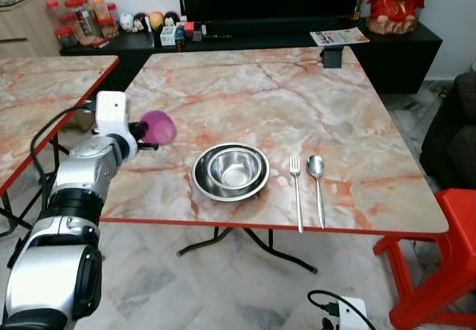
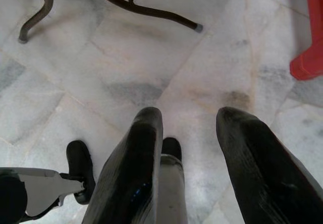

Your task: Setting the table

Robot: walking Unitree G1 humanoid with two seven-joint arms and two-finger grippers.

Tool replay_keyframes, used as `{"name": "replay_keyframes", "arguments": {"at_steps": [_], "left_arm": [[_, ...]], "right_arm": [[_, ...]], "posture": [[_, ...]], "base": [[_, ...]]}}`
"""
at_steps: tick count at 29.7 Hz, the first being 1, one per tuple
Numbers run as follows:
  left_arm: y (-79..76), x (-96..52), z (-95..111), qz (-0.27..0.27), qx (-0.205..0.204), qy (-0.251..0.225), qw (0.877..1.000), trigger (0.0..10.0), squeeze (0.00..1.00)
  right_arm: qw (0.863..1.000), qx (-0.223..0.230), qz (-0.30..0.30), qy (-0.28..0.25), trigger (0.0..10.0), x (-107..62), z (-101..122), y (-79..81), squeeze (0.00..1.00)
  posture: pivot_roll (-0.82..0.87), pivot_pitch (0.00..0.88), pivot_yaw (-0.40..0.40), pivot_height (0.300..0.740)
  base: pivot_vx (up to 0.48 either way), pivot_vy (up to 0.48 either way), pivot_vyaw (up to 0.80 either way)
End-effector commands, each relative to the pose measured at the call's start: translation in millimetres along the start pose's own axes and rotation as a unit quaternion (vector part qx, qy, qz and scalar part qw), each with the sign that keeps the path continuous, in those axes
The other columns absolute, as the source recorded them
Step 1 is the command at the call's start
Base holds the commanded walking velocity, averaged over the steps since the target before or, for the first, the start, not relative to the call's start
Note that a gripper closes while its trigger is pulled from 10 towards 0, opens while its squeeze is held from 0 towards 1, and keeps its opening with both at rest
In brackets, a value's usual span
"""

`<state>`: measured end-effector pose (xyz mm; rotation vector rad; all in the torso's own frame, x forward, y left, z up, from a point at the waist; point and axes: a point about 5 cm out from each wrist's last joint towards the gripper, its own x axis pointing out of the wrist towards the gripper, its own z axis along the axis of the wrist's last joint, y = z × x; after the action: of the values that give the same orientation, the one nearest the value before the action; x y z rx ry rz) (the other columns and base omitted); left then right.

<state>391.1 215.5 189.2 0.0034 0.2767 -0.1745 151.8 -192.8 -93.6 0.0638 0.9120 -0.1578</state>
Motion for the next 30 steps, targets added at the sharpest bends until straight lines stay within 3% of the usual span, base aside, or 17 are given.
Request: {"name": "replay_keyframes", "arguments": {"at_steps": [1,8,16,30], "left_arm": [[-4.2,0.2,0.6,-0.011,0.010,0.014,1.000,10.0,0.00],[-8.5,-1.1,-24.1,-0.010,-0.002,0.056,0.998,10.0,0.00],[-4.6,-5.4,-30.7,0.020,-0.002,0.089,0.996,10.0,0.00],[1.5,-9.0,-32.2,0.048,0.006,0.095,0.994,10.0,0.00]], "right_arm": [[1.000,0.005,-0.004,0.000,10.0,-0.1,0.2,-3.2,0.00],[1.000,-0.001,-0.007,-0.009,10.0,1.9,8.9,-9.4,0.00],[1.000,-0.005,-0.007,-0.010,10.0,2.2,10.5,-11.4,0.00],[1.000,0.004,-0.009,-0.006,10.0,1.4,6.7,-8.3,0.00]], "posture": [[-0.05,0.000,0.068,0.740],[-0.06,0.000,0.045,0.740],[-0.04,0.000,0.041,0.740],[-0.04,0.000,0.051,0.740]], "base": [[0.000,0.000,0.00],[0.000,0.000,0.00],[0.000,0.000,0.00],[0.000,0.000,0.00]]}}
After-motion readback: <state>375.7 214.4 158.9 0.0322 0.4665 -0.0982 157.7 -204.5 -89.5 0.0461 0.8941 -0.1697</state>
